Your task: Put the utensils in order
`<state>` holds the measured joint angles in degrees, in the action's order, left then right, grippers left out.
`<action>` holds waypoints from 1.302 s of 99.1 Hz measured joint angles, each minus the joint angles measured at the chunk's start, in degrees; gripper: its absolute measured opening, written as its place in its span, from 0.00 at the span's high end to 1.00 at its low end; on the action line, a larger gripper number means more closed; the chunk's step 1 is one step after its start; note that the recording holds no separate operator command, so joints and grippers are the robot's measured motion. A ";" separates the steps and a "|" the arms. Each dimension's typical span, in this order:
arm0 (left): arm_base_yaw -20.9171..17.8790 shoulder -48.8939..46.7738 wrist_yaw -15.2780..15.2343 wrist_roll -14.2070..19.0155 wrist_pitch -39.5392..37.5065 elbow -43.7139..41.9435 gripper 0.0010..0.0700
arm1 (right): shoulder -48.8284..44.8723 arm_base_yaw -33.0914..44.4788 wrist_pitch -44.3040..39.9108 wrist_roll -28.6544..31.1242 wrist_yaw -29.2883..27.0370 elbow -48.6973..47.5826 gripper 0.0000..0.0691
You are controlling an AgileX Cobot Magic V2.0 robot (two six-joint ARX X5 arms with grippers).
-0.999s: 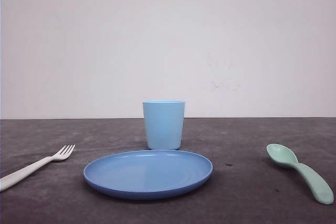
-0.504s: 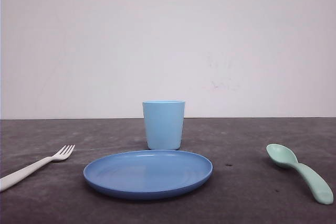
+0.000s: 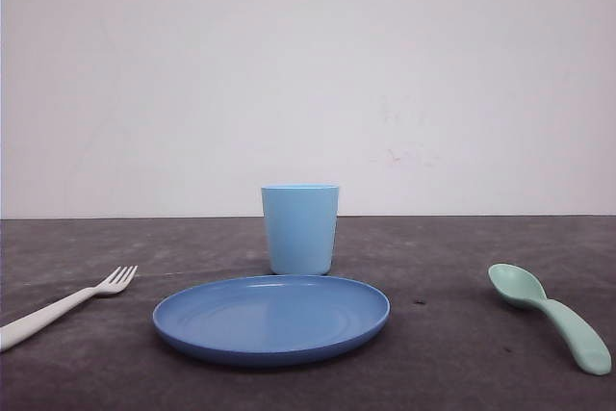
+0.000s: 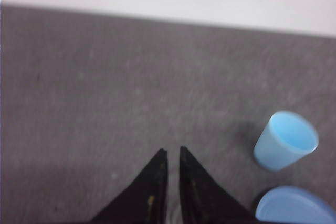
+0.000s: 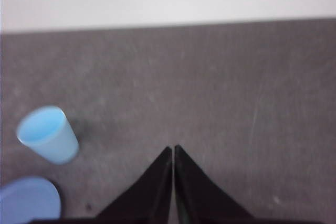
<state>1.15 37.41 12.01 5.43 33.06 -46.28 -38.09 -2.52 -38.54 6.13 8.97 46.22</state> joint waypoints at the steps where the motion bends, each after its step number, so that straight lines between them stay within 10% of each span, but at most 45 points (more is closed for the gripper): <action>1: 0.00 0.24 0.00 -0.11 0.09 0.00 0.99 | -0.76 0.00 -0.22 -0.09 -0.07 0.00 0.99; 59: 1.51 6.60 -2.95 -2.89 3.26 0.00 0.99 | -11.50 0.00 -4.13 -1.60 -1.68 0.00 0.98; 69: 1.51 6.78 -3.02 -2.86 4.26 0.00 0.87 | -11.50 0.00 -4.52 -1.86 -1.68 0.00 0.73; 89: 1.55 7.28 -2.99 -2.80 4.48 0.00 0.20 | -11.52 0.00 -4.52 -1.86 -1.68 0.00 0.07; 129: 13.68 19.26 -3.15 3.80 4.09 0.22 0.10 | -11.52 0.00 -4.52 -1.90 -1.68 0.00 0.02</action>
<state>14.83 56.66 8.86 9.23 37.15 -46.06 -49.60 -2.52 -43.07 4.23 7.29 46.22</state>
